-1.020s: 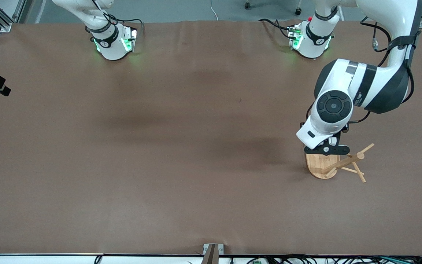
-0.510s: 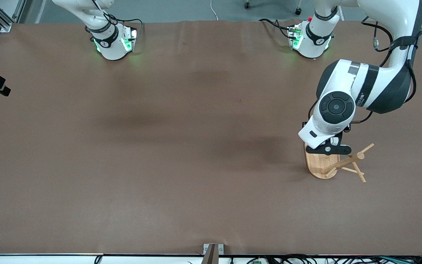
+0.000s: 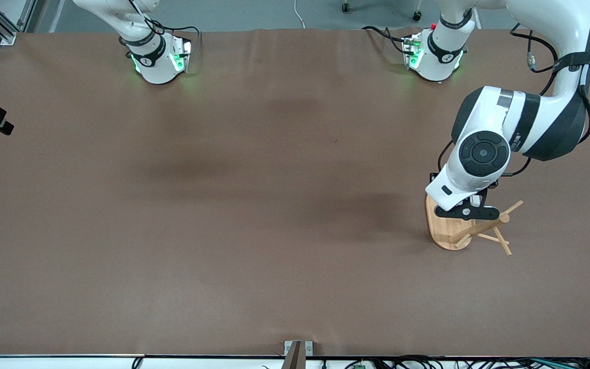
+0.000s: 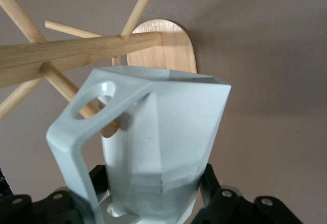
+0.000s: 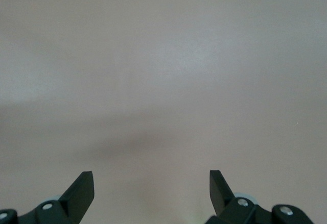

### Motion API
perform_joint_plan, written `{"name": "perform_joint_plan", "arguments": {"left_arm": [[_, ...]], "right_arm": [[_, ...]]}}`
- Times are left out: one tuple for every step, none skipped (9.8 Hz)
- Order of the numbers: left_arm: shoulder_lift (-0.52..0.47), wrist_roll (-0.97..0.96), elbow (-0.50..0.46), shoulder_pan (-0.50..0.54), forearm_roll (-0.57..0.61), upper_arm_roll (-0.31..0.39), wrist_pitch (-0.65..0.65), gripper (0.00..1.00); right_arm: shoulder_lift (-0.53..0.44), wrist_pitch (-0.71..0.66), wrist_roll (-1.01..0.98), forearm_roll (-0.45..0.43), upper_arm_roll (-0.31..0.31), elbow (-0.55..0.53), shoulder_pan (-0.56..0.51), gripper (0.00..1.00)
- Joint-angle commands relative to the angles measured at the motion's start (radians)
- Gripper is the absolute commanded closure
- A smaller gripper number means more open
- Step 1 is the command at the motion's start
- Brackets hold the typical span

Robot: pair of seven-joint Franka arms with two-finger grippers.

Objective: Hang cup on rack
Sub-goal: 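Slide the cup handle onto a rack peg with the left gripper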

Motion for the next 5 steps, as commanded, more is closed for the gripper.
{"name": "perform_joint_plan", "arguments": {"left_arm": [[0.015, 0.012, -0.029, 0.015, -0.004, -0.006, 0.035, 0.92], [0.018, 0.012, -0.029, 0.015, -0.001, -0.005, 0.039, 0.91], [0.021, 0.012, -0.027, 0.015, 0.001, -0.005, 0.043, 0.91], [0.026, 0.012, -0.026, 0.015, 0.002, -0.004, 0.044, 0.91], [0.032, 0.013, -0.024, 0.015, 0.002, -0.004, 0.044, 0.9]], "right_arm": [[-0.008, 0.002, 0.012, 0.011, 0.001, -0.005, -0.005, 0.0], [-0.008, 0.005, 0.012, 0.011, 0.001, -0.003, -0.005, 0.0], [-0.008, 0.002, 0.012, 0.011, 0.001, -0.005, -0.005, 0.0], [-0.009, 0.001, 0.012, 0.011, 0.001, -0.005, -0.005, 0.0], [-0.009, 0.001, 0.012, 0.011, 0.001, -0.005, -0.005, 0.0]]}}
